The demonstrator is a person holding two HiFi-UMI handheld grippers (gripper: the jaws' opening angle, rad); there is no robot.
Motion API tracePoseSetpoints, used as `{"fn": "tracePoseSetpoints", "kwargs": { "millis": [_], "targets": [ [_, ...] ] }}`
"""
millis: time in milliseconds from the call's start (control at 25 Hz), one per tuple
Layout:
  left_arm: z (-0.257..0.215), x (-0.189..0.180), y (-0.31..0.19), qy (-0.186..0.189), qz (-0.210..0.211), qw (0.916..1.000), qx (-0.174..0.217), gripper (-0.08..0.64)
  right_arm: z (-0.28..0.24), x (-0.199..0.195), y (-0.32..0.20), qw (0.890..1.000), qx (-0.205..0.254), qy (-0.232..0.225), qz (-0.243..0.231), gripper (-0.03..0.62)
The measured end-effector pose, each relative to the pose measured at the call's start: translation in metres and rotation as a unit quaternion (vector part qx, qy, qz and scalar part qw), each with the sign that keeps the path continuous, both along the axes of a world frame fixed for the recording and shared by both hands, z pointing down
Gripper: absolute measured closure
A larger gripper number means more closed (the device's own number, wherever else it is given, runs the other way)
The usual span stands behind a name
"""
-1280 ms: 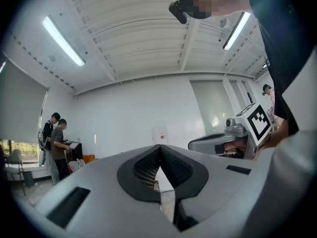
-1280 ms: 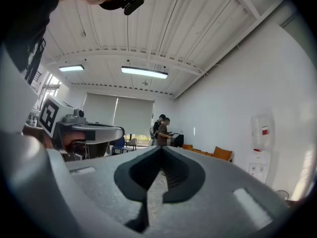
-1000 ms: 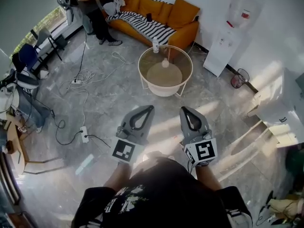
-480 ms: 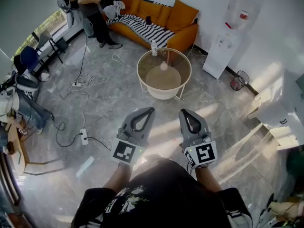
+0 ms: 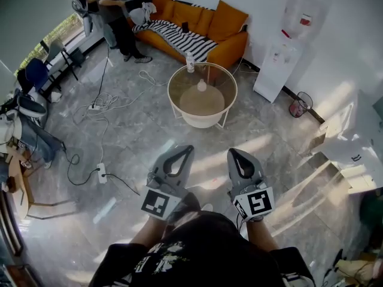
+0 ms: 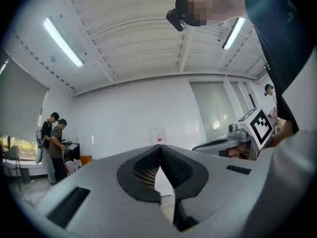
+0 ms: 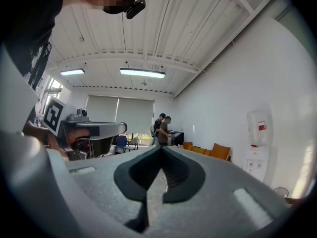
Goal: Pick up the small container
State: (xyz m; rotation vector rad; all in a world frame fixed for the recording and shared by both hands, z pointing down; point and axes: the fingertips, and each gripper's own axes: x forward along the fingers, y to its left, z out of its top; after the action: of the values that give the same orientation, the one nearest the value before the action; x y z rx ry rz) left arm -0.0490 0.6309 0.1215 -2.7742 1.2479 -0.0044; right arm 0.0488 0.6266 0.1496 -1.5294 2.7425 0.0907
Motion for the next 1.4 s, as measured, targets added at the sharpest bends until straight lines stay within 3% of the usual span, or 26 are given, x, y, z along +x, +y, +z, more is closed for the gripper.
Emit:
{"fn": "tracePoseSetpoints", "kwargs": {
  "millis": [280, 720, 1400],
  "targets": [
    [0.011, 0.016, -0.021, -0.007, 0.010, 0.9999, -0.002, 0.548, 0.014, 0.010, -0.021, 1.000, -0.011, -0.004, -0.003, 0.597],
    [0.010, 0.015, -0.099, 0.002, 0.023, 0.9997, -0.009, 0.546, 0.006, 0.008, -0.096, 1.000, -0.006, 0.005, 0.003, 0.597],
    [0.003, -0.035, -0.242, 0.000, 0.053, 0.9986, -0.002, 0.546, -0.013, -0.047, -0.241, 1.000, 0.009, 0.005, 0.010, 0.597]
  ]
}}
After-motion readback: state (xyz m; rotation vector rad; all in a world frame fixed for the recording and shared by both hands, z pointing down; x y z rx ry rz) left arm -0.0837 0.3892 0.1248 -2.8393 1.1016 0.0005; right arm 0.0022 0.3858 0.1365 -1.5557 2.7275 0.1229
